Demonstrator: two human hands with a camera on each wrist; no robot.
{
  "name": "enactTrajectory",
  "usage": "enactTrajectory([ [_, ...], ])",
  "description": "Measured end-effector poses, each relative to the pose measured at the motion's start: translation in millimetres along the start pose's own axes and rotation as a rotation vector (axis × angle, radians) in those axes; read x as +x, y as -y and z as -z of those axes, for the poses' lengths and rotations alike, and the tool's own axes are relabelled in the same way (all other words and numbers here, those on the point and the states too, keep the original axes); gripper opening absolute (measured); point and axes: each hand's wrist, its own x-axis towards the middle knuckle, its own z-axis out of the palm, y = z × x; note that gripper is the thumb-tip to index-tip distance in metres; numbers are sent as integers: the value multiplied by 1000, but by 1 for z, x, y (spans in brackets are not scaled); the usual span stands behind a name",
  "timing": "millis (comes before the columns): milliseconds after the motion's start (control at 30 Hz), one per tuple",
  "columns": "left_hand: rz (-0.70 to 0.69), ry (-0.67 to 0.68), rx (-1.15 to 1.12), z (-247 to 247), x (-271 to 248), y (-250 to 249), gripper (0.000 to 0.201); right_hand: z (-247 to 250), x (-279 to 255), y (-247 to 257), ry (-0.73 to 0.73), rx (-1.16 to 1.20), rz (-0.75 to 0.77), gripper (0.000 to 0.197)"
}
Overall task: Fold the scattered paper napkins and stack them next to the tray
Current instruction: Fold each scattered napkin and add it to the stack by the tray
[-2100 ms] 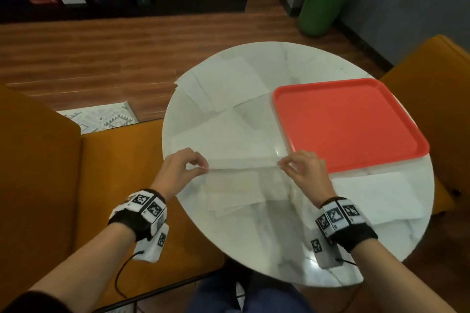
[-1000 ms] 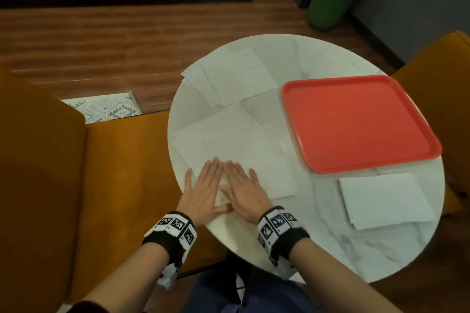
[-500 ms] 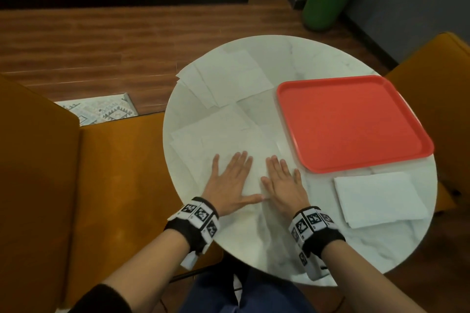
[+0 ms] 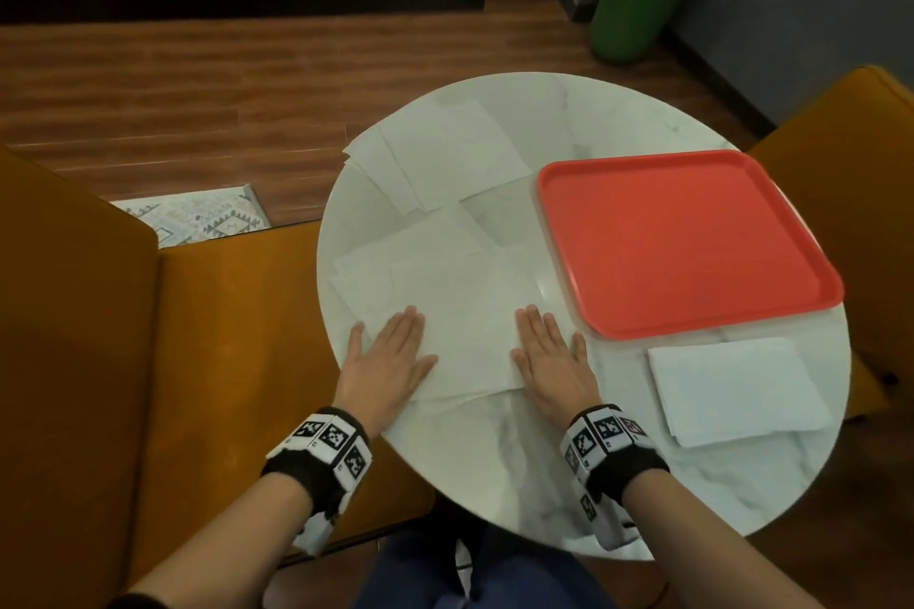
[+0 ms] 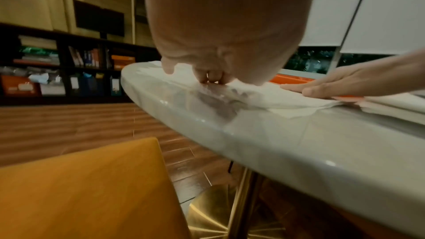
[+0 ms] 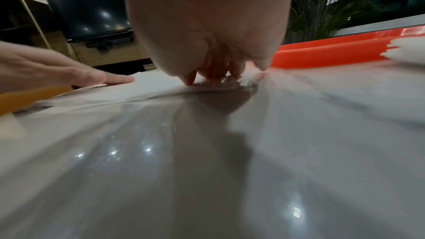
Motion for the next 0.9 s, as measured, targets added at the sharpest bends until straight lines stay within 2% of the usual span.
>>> enactTrajectory([
  [67, 22, -165, -20, 9, 5, -1, 63, 0, 0, 1, 0, -5, -3, 54],
  [100, 49, -174, -44, 15, 10, -3, 54, 0, 0, 0, 1, -10, -4, 54],
  [267, 256, 2, -272, 45, 38, -7, 34, 2, -3, 3, 1, -32, 1, 54],
  [333, 261, 29, -363, 52, 43, -4, 19, 7, -5, 6, 0, -74, -9, 54],
  [433, 175, 46, -533, 67, 41, -5, 7, 25, -11, 15, -127, -141, 20, 62],
  [533, -11, 43, -776, 94, 31, -15, 7, 56, -17, 25, -209, -36, 82, 76],
  [600, -96, -27, -817, 114, 24, -24, 5, 76, -19, 20, -181, 42, 56, 63],
  [667, -102, -128, -926, 130, 18, -28, 4, 93, -25, 5, -161, 262, 8, 35],
  [733, -60, -202, -1124, 141, 14, -33, 4, 101, -36, -13, -148, 728, 13, 17],
  [800, -13, -244, -1267, 149, 10, -40, 4, 104, -50, -27, -168, 1118, 17, 11],
  [900, 5, -237, -1338, 149, 8, -55, 5, 97, -66, -43, -190, 1336, -19, 9],
])
